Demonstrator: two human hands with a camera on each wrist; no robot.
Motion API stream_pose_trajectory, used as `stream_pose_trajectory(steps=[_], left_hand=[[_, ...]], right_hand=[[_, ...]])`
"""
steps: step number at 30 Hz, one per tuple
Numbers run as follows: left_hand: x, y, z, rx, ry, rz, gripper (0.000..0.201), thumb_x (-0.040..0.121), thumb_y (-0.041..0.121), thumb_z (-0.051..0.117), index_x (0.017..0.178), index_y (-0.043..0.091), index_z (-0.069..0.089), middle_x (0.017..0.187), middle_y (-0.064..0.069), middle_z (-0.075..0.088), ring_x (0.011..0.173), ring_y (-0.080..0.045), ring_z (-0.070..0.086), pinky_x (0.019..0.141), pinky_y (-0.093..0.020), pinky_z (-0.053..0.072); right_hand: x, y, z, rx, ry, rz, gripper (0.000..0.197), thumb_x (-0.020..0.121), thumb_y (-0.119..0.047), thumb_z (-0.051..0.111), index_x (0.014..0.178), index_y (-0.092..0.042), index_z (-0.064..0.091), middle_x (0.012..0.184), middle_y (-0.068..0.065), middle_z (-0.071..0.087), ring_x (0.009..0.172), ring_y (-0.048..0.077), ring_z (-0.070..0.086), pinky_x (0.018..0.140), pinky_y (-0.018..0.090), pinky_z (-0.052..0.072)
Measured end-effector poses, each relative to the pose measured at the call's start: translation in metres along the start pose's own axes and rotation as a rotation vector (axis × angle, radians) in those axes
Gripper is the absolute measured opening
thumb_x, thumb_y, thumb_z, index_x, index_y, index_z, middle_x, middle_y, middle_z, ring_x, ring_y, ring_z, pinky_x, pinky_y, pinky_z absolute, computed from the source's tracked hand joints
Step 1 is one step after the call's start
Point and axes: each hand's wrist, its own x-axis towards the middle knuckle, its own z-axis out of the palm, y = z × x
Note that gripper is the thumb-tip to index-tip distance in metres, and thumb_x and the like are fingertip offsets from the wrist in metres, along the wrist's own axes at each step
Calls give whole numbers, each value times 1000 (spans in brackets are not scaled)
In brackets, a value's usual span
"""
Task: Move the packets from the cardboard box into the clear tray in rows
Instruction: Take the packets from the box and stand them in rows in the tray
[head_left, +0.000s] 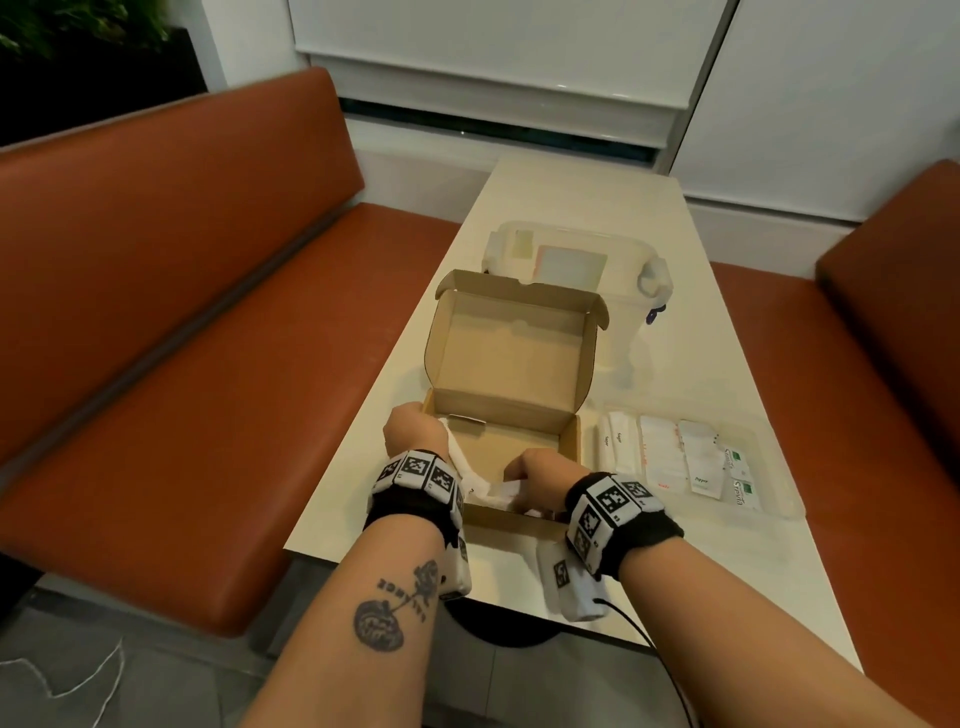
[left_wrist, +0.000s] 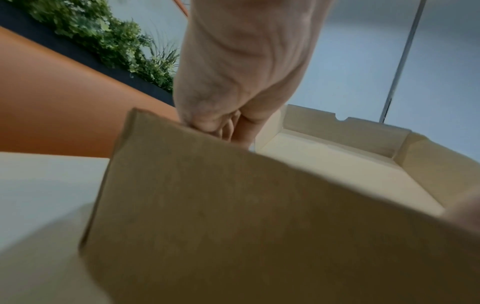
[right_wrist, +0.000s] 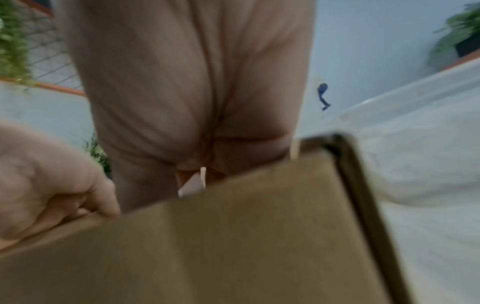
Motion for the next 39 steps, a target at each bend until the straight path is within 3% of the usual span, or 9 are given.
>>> stream_pose_trajectory(steps=[2, 6, 10, 16, 20, 24, 27, 31, 39], left_hand=[[0, 0, -2, -14, -45, 11, 26, 85, -9, 41, 64, 5, 50, 63, -9, 43, 69, -28, 38, 59, -30, 31], [-10, 8, -3, -130, -74, 117, 41, 92, 11, 56, 133, 5, 52, 135, -14, 54, 126, -31, 47, 100, -33, 39], [-27, 25, -2, -371, -64, 325, 44, 90, 37, 61, 128, 14, 55, 129, -6, 58, 118, -20, 53, 98, -30, 41], [-33, 38, -1, -677, -682, 89, 61, 88, 35, 66, 137, 13, 38, 125, -16, 60, 89, -21, 65, 61, -32, 56], [-30, 30, -3, -707, -626, 66, 29, 96, 6, 51, 125, 1, 49, 109, -20, 65, 84, -21, 67, 57, -28, 58], [-16, 15, -8, -762, -463, 18, 23, 95, 0, 50, 118, 0, 51, 113, -21, 61, 99, -33, 65, 71, -38, 58], [-5, 9, -16, -831, -364, -12, 19, 95, -2, 50, 112, 6, 52, 114, -21, 56, 104, -36, 60, 79, -47, 56], [-1, 3, -28, -895, -312, -14, 13, 96, 0, 48, 101, 10, 53, 116, -21, 52, 100, -39, 60, 61, -38, 60], [7, -10, -32, -885, -287, -3, 20, 98, 0, 43, 112, 12, 51, 119, -18, 50, 106, -37, 59, 59, -33, 58]], right_hand=[[0, 4, -7, 102, 77, -1, 44, 78, -22, 75, 118, -7, 62, 97, 7, 65, 70, 15, 55, 63, 23, 46], [0, 7, -24, 336, 302, -18, 45, 77, -25, 76, 115, -4, 63, 84, -3, 65, 59, 7, 53, 58, 18, 41], [1, -1, -32, 531, 496, -96, 30, 77, -26, 76, 100, -11, 68, 78, -3, 63, 65, 9, 56, 60, 21, 43], [5, -22, -30, 727, 665, -165, 22, 73, -18, 78, 82, -16, 58, 67, -6, 60, 56, 9, 53, 50, 16, 43], [5, -25, -27, 702, 602, -170, 27, 75, -17, 77, 96, -13, 61, 68, -5, 59, 57, 6, 54, 47, 7, 41], [6, -26, -14, 905, 525, -143, 33, 82, -21, 72, 108, -6, 58, 86, 10, 65, 65, 14, 61, 66, 28, 56], [13, -25, 4, 563, 448, -15, 33, 80, -27, 73, 104, -11, 58, 96, 6, 63, 77, 15, 59, 67, 29, 52], [18, -29, 27, 50, 202, 53, 42, 78, -20, 72, 114, -13, 53, 114, 9, 51, 101, 26, 52, 82, 33, 47], [19, -37, 23, 70, 137, 31, 38, 86, -5, 62, 124, -6, 57, 118, 14, 62, 106, 26, 60, 92, 31, 49]])
